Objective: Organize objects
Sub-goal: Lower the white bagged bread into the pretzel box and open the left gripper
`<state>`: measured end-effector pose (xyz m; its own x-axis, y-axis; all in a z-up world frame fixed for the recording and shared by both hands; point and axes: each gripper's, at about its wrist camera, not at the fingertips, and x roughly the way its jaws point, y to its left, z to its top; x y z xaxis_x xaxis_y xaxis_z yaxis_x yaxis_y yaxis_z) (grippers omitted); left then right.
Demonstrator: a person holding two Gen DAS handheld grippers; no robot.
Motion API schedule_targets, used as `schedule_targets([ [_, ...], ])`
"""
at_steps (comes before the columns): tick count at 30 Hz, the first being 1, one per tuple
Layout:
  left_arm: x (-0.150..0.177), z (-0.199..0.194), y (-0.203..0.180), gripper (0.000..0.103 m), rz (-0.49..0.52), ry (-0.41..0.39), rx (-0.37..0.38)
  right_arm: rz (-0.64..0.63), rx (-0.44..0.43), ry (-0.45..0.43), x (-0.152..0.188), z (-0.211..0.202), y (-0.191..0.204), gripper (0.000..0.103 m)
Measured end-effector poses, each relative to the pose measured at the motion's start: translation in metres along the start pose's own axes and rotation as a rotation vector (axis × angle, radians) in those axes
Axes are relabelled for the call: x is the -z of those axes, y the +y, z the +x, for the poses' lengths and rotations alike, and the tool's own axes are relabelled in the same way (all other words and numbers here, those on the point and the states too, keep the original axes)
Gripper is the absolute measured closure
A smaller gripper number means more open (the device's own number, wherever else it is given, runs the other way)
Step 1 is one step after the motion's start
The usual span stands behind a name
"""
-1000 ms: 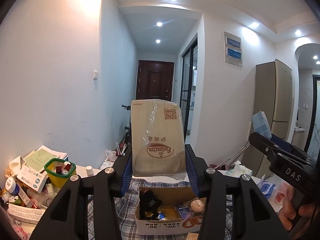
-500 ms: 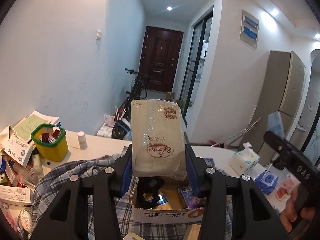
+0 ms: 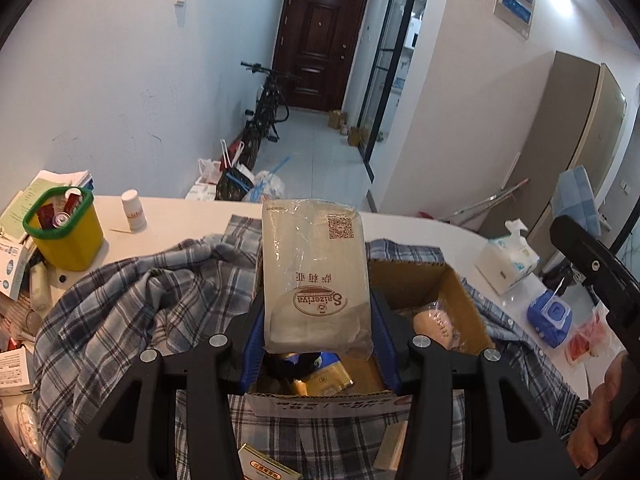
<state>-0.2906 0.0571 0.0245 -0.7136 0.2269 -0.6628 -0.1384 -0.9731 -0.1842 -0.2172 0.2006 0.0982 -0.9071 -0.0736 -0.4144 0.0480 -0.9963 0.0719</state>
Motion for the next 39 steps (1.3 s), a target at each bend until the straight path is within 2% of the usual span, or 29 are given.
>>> schedule_targets([
  [6, 0.01, 0.025, -0.003, 0.053, 0.013, 0.092, 0.019, -0.013, 0.001, 0.07, 0.01, 0.02, 0.002, 0.032],
  [17, 0.015, 0.038, 0.001, 0.053, 0.021, 0.116, -0.027, -0.041, -0.002, 0.104, 0.019, 0.031, 0.009, 0.032],
  [30, 0.017, 0.049, 0.009, 0.053, -0.007, 0.162, -0.029, -0.057, 0.013, 0.159, 0.033, 0.05, 0.012, 0.032],
  [34, 0.015, 0.045, 0.008, 0.045, 0.006, 0.146, -0.036, -0.06, -0.003, 0.18, 0.038, 0.056, 0.015, 0.032],
  [36, 0.014, 0.039, 0.005, 0.034, 0.027, 0.117, -0.05, -0.064, -0.006, 0.181, 0.038, 0.057, 0.015, 0.032],
  [39, 0.01, 0.027, 0.002, 0.029, 0.049, 0.063, -0.074, -0.064, -0.009, 0.176, 0.038, 0.056, 0.015, 0.032],
])
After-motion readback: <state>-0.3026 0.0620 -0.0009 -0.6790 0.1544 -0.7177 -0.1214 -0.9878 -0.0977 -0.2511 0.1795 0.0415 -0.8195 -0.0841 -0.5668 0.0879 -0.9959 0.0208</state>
